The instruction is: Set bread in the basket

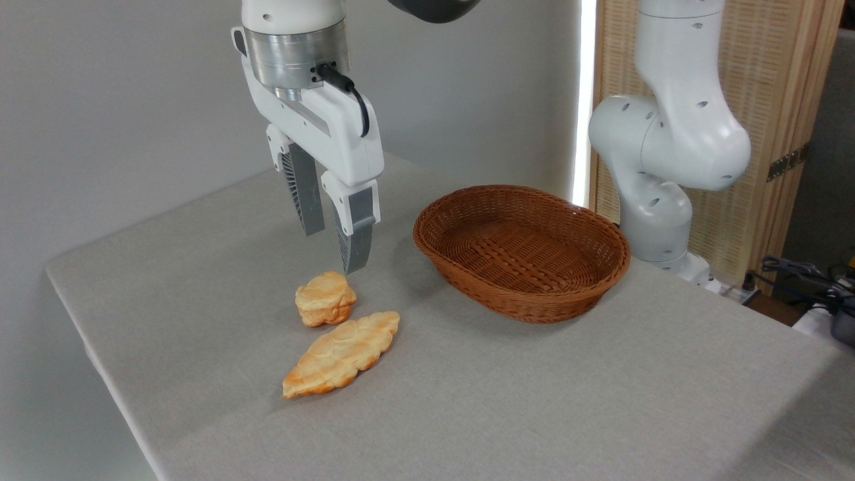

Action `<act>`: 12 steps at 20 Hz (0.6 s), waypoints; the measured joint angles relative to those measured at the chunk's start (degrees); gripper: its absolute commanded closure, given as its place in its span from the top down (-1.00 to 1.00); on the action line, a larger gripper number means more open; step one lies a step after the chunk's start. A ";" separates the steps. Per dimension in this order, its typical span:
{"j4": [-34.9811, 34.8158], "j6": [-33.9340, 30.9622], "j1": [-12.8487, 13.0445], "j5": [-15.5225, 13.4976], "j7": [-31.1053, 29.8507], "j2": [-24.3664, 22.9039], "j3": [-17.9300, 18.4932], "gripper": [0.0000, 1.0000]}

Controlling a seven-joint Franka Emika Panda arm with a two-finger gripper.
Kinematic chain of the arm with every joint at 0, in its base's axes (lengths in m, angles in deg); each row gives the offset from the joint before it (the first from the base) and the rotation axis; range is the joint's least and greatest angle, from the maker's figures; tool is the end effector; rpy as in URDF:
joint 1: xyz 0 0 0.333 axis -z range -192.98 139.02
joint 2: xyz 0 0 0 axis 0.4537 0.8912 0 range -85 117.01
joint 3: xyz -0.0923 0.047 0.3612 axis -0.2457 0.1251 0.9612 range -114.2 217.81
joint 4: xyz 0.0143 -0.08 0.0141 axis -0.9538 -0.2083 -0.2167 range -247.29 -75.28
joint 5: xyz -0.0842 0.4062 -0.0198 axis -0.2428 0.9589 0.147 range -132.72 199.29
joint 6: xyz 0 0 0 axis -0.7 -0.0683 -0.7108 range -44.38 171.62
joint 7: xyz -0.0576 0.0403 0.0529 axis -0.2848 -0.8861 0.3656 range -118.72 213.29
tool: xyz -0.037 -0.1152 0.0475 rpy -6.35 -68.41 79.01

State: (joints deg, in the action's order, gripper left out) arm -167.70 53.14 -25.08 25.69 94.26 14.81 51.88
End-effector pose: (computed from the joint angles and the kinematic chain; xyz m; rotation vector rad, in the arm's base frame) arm 0.5777 -0.0341 0.6286 2.7646 -1.2315 0.1086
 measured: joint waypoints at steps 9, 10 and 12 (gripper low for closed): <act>-0.01 -0.10 0.31 0.00 0.00 0.00 -0.12 1.00; -0.02 -0.11 0.49 0.00 0.00 0.00 -0.11 1.00; -0.07 -0.17 1.07 0.00 0.00 0.01 -0.05 1.00</act>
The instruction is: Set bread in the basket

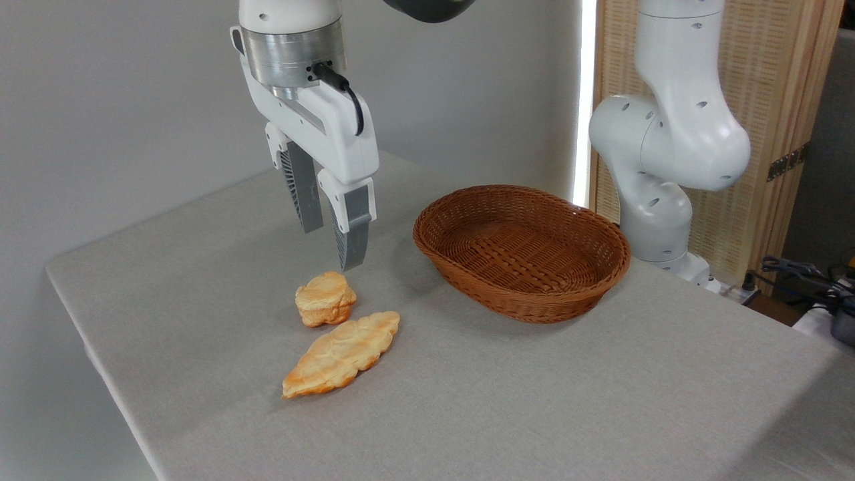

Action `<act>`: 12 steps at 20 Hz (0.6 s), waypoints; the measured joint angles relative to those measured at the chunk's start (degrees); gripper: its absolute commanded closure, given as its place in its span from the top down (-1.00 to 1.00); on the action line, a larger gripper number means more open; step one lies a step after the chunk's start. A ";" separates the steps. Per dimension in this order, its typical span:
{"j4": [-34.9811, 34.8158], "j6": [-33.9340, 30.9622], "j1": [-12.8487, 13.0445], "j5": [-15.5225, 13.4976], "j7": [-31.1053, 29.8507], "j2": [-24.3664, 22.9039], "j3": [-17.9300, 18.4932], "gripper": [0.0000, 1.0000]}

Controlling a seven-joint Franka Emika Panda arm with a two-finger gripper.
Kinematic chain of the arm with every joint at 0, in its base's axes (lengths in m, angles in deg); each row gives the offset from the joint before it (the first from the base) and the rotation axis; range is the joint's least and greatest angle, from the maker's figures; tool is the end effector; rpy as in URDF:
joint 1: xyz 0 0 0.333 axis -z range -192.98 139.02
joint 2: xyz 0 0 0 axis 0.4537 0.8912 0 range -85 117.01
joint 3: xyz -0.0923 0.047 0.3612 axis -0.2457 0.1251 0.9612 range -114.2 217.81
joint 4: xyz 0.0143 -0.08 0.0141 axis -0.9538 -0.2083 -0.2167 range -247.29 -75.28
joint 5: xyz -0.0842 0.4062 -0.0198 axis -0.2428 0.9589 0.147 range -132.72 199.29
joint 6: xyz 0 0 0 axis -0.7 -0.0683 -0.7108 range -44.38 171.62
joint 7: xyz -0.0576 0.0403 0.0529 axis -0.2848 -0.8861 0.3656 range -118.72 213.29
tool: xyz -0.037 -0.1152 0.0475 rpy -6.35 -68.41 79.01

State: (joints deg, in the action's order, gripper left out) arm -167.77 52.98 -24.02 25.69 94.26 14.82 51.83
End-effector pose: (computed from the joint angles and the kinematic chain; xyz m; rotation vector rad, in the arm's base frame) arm 0.5765 -0.0453 0.6276 2.7507 -1.2576 0.1010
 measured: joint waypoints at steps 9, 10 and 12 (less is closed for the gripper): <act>-0.17 -0.85 1.83 0.00 0.00 0.02 1.21 1.00; -0.20 -1.11 1.90 0.00 0.00 0.03 1.21 1.00; -0.22 -1.28 1.92 0.00 0.00 0.05 1.21 1.00</act>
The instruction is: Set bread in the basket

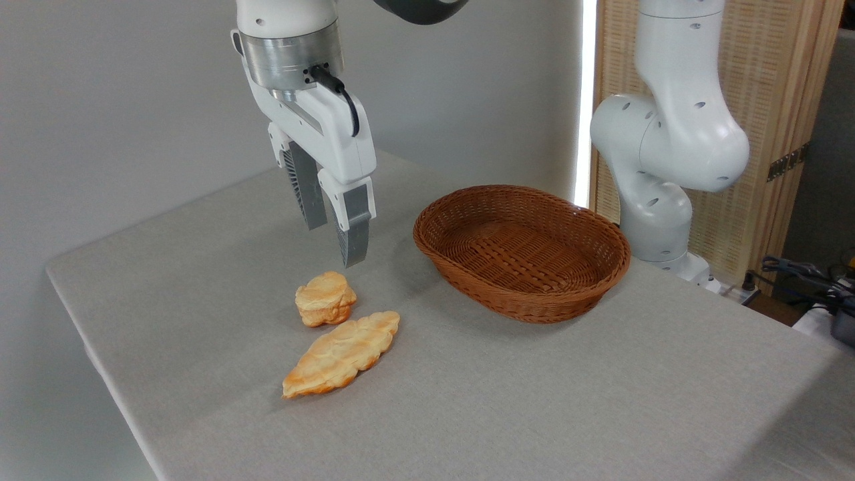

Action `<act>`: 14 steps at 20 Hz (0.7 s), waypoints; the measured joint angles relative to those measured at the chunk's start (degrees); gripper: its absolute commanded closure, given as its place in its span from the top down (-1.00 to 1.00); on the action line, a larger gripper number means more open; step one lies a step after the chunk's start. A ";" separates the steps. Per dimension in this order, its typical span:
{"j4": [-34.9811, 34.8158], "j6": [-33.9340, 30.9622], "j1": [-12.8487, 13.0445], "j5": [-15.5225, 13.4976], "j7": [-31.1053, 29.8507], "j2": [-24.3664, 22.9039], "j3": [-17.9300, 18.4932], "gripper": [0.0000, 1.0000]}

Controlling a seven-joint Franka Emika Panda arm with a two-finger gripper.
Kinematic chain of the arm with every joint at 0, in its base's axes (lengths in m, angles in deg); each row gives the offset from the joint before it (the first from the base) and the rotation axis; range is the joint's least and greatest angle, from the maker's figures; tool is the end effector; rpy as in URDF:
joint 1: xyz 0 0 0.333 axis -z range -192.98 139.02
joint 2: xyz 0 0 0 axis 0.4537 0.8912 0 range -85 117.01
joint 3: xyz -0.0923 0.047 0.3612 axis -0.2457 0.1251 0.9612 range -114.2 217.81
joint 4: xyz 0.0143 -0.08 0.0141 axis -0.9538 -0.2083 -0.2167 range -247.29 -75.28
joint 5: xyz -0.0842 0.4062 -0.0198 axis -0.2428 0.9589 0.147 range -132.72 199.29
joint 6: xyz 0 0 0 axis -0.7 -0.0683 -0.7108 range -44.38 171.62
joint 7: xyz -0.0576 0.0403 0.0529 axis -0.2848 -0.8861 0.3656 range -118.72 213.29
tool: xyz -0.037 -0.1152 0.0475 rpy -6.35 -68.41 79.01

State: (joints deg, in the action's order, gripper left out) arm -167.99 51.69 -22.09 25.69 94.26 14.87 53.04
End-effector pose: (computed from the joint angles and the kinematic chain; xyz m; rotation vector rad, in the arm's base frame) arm 0.5729 -0.0525 0.6232 2.7330 -1.2723 0.0617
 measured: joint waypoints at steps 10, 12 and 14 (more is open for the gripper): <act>-1.85 0.35 0.58 0.00 0.04 0.72 -1.96 1.00; -3.86 2.58 1.12 0.00 0.03 1.04 -3.32 1.00; -5.49 4.46 1.70 0.00 0.03 1.22 -3.75 1.00</act>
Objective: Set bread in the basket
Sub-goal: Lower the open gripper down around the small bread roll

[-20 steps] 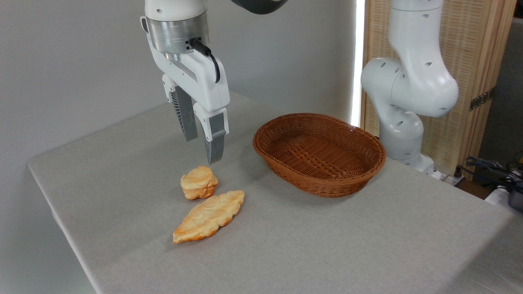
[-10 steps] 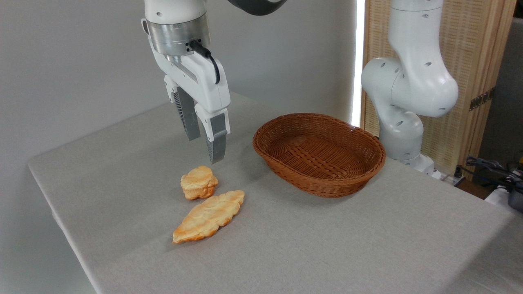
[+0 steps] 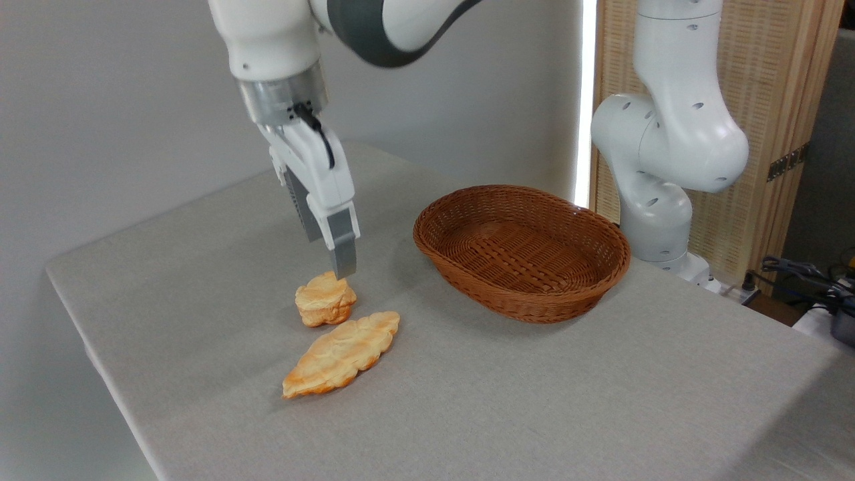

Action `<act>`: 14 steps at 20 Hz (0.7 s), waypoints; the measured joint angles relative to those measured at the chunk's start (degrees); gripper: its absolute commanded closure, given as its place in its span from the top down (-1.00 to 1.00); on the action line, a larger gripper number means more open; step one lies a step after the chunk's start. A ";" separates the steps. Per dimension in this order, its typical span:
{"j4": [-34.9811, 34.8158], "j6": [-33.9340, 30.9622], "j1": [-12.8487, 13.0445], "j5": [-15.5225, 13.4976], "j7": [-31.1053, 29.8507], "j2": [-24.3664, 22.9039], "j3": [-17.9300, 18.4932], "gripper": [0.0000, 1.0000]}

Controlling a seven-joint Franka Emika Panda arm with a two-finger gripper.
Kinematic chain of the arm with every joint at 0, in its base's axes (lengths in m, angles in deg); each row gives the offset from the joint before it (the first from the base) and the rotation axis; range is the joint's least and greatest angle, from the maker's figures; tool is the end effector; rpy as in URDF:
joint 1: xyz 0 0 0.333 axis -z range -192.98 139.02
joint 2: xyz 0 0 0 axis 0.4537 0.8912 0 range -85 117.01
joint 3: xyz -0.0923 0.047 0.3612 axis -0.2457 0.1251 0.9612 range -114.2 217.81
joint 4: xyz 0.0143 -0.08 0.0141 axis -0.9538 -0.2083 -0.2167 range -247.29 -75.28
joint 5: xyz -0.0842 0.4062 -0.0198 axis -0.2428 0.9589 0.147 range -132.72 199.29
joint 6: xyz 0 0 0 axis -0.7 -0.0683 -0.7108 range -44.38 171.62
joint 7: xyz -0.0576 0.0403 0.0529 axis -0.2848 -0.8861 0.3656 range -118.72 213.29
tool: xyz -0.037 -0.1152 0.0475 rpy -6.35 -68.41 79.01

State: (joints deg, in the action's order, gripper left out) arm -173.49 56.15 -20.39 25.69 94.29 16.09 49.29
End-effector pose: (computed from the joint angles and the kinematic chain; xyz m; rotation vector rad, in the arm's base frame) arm 0.5705 -0.1065 0.5695 2.6674 -1.3788 -0.0046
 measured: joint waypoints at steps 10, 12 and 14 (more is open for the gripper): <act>-8.74 11.97 6.28 0.00 -0.13 0.19 -0.20 1.00; -9.99 13.59 7.21 0.00 -0.14 0.49 -0.21 1.00; -10.82 14.94 8.06 0.00 -0.14 1.11 -0.21 1.00</act>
State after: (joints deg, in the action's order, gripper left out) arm -184.31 71.10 -12.34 25.69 94.15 17.20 49.08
